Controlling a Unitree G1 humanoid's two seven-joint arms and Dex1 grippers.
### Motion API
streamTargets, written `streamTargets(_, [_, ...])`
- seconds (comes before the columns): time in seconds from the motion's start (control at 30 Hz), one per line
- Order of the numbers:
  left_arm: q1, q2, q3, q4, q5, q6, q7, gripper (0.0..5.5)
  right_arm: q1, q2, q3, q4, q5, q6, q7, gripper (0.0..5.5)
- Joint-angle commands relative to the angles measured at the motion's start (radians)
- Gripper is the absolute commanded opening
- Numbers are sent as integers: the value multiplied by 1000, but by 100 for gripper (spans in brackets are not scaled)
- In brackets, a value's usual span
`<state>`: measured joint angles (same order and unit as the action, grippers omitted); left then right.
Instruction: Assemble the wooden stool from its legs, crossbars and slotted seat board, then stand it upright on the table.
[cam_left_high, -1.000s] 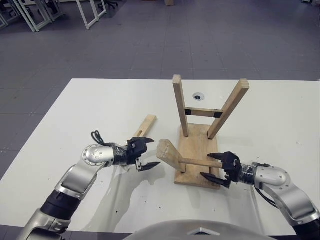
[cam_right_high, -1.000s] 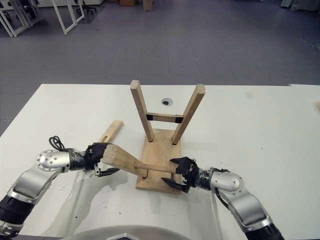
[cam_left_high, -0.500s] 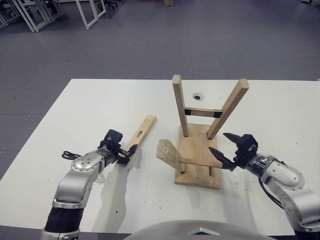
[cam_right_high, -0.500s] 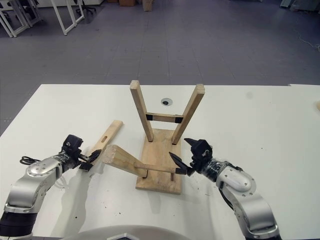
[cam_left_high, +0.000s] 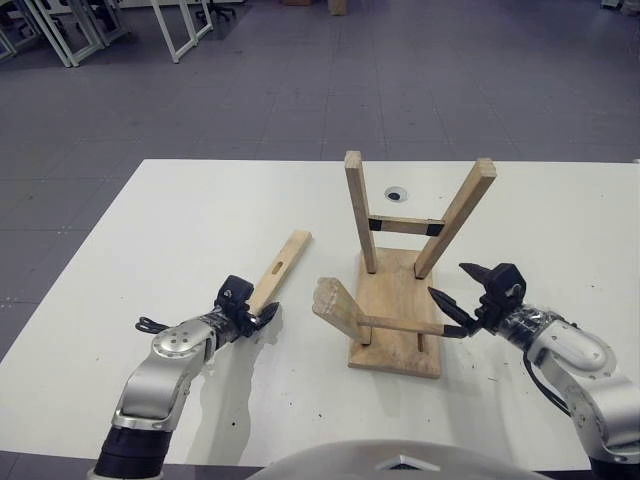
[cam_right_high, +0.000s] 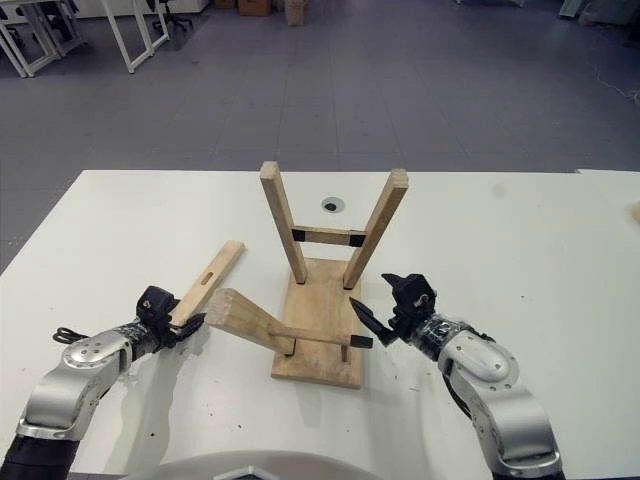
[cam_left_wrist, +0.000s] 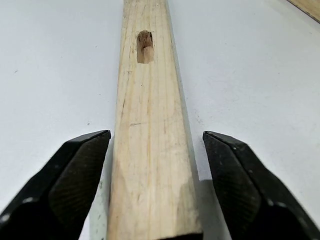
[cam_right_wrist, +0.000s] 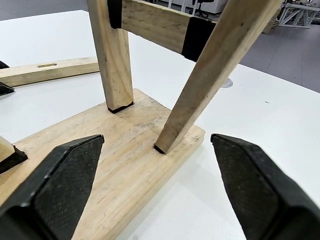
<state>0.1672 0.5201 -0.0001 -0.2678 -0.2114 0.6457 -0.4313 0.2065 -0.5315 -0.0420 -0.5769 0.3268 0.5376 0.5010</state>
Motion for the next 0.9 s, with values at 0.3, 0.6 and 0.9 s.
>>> streamTargets(0.3, [40, -80, 98, 17, -56, -71, 50, 205, -79, -14, -81, -34, 153, 180, 12, 395])
streamTargets(0.6, [-236, 105, 454, -89, -1217, 293, -347, 205, -433, -7, -293, 166, 1094, 553, -86, 395])
streamTargets(0.9, [-419, 72, 214, 3, -1175, 364, -421, 205, -610, 7, -111, 251, 1550, 478, -310, 395])
